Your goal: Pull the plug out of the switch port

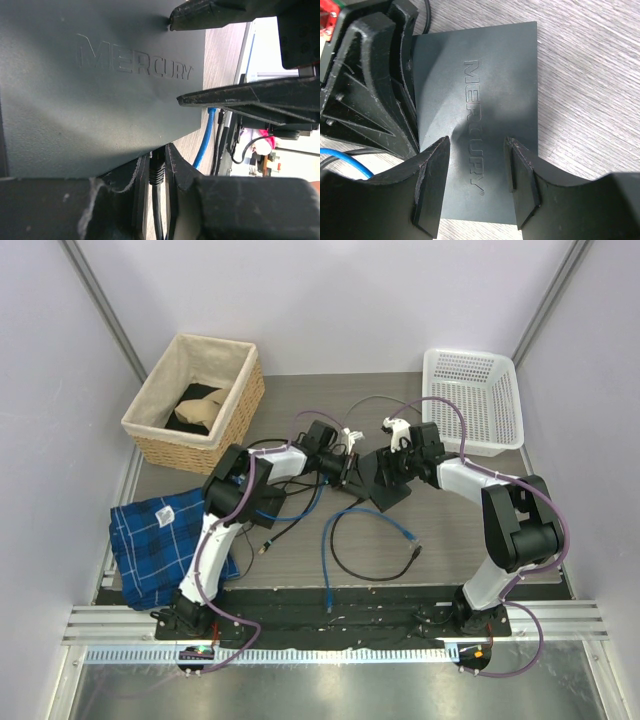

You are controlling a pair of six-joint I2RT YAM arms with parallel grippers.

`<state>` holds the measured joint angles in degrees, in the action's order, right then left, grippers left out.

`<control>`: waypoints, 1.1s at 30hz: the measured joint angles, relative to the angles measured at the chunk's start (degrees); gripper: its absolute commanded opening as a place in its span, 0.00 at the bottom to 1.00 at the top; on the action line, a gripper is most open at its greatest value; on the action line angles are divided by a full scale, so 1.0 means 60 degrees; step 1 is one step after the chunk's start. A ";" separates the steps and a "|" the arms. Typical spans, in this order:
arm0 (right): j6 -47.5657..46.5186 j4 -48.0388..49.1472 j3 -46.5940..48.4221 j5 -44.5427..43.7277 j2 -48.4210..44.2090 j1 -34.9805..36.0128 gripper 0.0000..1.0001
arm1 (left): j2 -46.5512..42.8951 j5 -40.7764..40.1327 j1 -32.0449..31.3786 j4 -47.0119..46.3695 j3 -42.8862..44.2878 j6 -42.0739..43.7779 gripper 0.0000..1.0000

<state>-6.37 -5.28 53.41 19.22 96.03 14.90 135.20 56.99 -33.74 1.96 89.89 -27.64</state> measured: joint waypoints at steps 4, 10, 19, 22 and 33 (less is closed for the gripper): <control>0.0000 0.0025 -0.0004 -0.0011 0.0000 0.0000 0.55 | 0.0211 0.0095 0.0011 0.0612 0.0477 0.0149 0.00; -0.0004 0.0029 -0.0007 -0.0015 0.0000 0.0000 0.55 | 0.0160 0.0186 0.0025 0.0433 0.0270 0.0444 0.00; 0.0004 0.0051 0.0000 0.0040 0.0000 0.0018 0.57 | -0.0186 0.0233 0.0459 0.4215 0.0856 0.3435 0.00; -0.0051 0.0044 0.0026 0.0029 0.0000 0.0018 0.57 | -0.0113 -0.0248 0.0991 0.7063 0.1909 0.5340 0.00; -0.0029 -0.0725 0.0142 -0.0073 -0.0280 -0.0109 0.60 | 0.0379 -0.2543 0.2612 1.0247 0.7726 0.6918 0.67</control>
<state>-6.55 -9.63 54.26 18.79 94.35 14.24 137.47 41.74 -18.06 63.44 136.25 13.87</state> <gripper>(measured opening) 0.577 0.390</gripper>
